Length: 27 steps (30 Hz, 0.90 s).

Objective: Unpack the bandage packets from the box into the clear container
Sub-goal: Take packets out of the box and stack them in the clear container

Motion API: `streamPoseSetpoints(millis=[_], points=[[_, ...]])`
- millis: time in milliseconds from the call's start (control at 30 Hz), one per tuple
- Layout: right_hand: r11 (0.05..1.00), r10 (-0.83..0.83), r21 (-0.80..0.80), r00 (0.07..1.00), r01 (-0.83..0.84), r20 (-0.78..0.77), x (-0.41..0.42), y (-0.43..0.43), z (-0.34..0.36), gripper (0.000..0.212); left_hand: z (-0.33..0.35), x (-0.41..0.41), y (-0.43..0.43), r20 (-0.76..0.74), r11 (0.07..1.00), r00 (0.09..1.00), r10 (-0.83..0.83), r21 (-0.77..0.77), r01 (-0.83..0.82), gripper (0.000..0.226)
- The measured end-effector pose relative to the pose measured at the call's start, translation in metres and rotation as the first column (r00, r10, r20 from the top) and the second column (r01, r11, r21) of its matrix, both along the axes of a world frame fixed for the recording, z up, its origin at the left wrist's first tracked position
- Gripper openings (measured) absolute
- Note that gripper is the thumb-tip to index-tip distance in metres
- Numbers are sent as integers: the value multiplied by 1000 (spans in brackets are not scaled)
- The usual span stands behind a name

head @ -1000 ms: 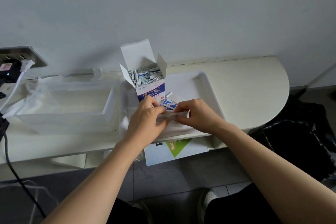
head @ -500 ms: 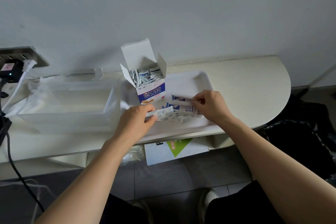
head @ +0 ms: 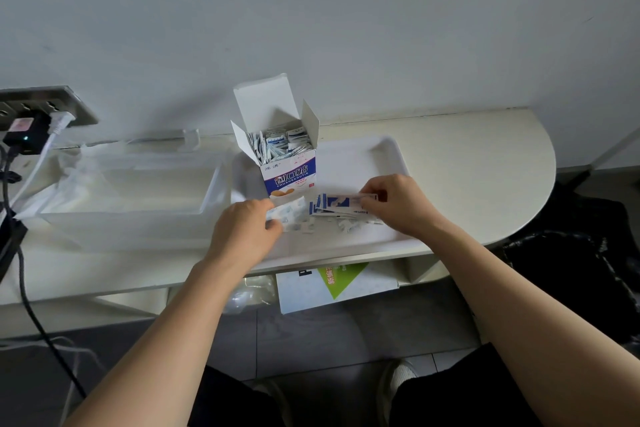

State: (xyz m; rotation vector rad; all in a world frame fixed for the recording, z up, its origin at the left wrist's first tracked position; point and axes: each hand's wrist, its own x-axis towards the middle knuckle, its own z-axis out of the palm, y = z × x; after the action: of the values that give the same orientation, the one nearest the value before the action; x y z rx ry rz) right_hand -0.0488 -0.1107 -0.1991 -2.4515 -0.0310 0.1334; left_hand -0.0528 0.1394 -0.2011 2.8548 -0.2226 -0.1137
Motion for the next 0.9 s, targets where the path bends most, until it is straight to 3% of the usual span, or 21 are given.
streamPoseSetpoints(millis=[133,267,333,433,500,600,700,800,900], points=[[994,-14,-111,1000,15,12,-1,1,-5,13,3,-3,-8,42,985,999,-5,175,-2,27],[988,25,-153,999,-21,22,-1,3,-6,33,7,-3,-11,108,941,994,-19,339,-19,32],[981,63,-185,998,-58,19,-2,5,-8,41,9,-5,-9,124,937,992,-6,348,-38,34],[968,91,-238,995,-82,27,-1,6,-12,46,12,-9,-10,164,951,987,5,303,-55,34],[967,95,-243,994,-79,54,-1,6,-12,42,13,-11,-12,226,982,974,-9,187,-34,29],[976,96,-206,989,-71,115,-2,6,-11,27,12,-9,-24,254,991,960,-118,-36,131,22],[986,78,-161,985,-53,154,-4,3,-10,14,3,-4,-44,214,965,948,-235,-66,254,31],[987,58,-153,991,-39,124,-3,0,-10,14,-11,3,-56,173,973,965,-199,-81,215,43],[987,80,-144,993,-66,88,-3,-1,-12,14,-19,10,-62,186,967,976,-115,-205,152,43]])
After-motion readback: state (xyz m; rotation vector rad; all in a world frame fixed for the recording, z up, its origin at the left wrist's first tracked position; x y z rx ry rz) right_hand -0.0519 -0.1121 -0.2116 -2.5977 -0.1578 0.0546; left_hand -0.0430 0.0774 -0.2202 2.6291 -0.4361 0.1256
